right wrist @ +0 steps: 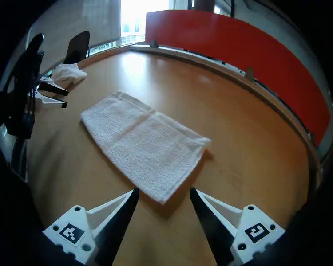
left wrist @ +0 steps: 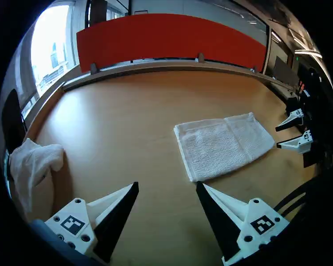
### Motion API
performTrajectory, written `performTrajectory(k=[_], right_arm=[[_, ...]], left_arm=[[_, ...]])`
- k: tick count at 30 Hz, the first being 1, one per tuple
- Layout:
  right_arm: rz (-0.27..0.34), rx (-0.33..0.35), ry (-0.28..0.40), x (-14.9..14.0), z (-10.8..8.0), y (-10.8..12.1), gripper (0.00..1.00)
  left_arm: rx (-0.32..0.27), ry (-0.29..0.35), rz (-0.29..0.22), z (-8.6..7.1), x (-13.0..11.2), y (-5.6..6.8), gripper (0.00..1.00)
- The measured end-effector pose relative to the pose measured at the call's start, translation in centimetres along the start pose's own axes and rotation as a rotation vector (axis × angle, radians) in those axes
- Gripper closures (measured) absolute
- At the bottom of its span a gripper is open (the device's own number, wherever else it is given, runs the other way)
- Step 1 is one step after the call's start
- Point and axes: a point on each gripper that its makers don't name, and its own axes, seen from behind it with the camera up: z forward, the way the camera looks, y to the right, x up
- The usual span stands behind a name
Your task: Fold towel
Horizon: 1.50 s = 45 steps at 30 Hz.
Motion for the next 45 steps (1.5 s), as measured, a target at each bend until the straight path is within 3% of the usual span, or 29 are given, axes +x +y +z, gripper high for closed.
performTrajectory(k=[10,20,24,26,32,36,40,45], right_arm=[[-0.03,0.022,-0.022,-0.3,0.3,0.0,0.14],[-0.059,0.063,-0.062,-1.1,0.4,-0.3,0.35],[-0.066,0.074,-0.073,-1.3,0.4,-0.4,0.38],[-0.07,0.081,-0.079,-1.4,0.4,-0.5,0.44],[-0.083,0.088,-0.097,-1.8,0.3,-0.6,0.52],[-0.083,0.085,-0.102,-2.0,0.4,-0.4,0.52],[-0.075,0.086,-0.103,-2.1,0.5,-0.2,0.62],[-0.066,0.089,-0.105,-2.2,0.5,-0.1,0.62]], left_arm=[[0.019,0.038,-0.017,-0.9,-0.4,-0.4,0.04],[0.039,0.07,-0.059,-2.1,-1.3,-1.1,0.04],[0.054,0.069,-0.059,-2.5,-1.8,-1.7,0.04],[0.06,0.069,-0.057,-2.7,-2.0,-1.9,0.04],[0.072,0.066,-0.062,-3.3,-2.7,-2.2,0.04],[0.076,0.067,-0.068,-3.7,-3.1,-2.3,0.04],[0.081,0.066,-0.068,-4.1,-3.4,-2.5,0.04],[0.089,0.058,-0.07,-4.5,-4.0,-2.8,0.04]])
